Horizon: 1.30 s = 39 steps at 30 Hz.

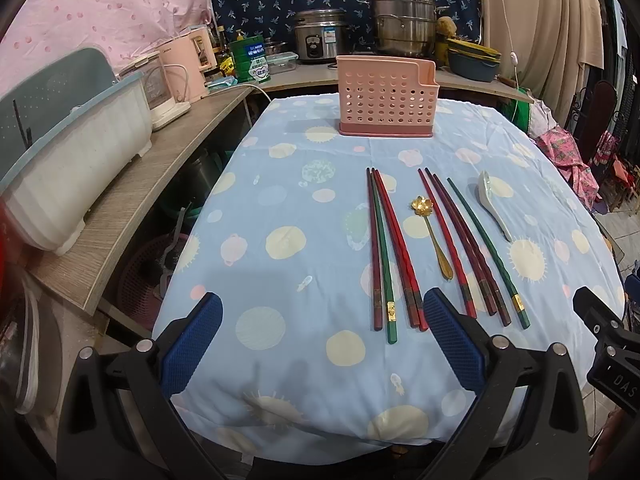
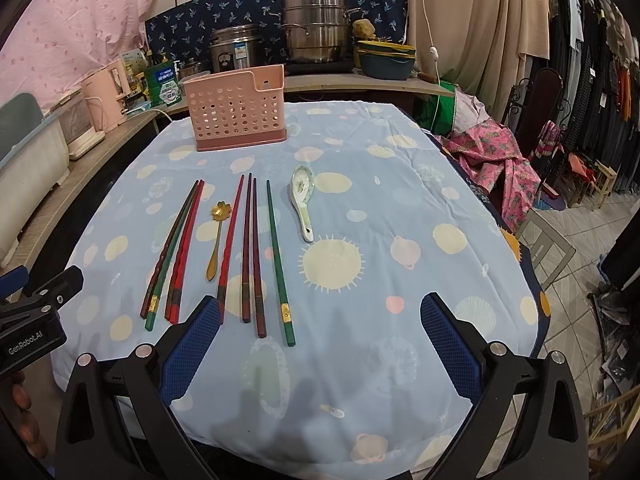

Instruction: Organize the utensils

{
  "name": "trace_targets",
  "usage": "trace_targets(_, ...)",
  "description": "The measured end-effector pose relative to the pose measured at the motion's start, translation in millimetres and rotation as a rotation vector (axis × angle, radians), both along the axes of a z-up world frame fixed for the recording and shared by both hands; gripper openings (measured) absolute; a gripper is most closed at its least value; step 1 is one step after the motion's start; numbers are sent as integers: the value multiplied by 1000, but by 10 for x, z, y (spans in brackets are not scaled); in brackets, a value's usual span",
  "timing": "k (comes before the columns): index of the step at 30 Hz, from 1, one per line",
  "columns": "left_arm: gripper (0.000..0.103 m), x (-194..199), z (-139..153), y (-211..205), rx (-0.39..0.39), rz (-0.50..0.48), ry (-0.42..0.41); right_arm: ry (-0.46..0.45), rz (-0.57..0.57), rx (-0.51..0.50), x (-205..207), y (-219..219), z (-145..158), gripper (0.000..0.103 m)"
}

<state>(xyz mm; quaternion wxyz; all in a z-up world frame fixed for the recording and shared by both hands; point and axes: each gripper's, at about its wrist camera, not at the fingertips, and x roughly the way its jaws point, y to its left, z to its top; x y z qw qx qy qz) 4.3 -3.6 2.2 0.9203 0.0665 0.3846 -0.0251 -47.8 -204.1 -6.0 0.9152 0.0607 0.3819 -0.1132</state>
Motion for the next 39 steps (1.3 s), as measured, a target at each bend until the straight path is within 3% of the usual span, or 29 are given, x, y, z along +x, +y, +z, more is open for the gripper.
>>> trace_targets(39,96,-25,161,36,-12,26,-21,-32,12,-10,32,79,160,96)
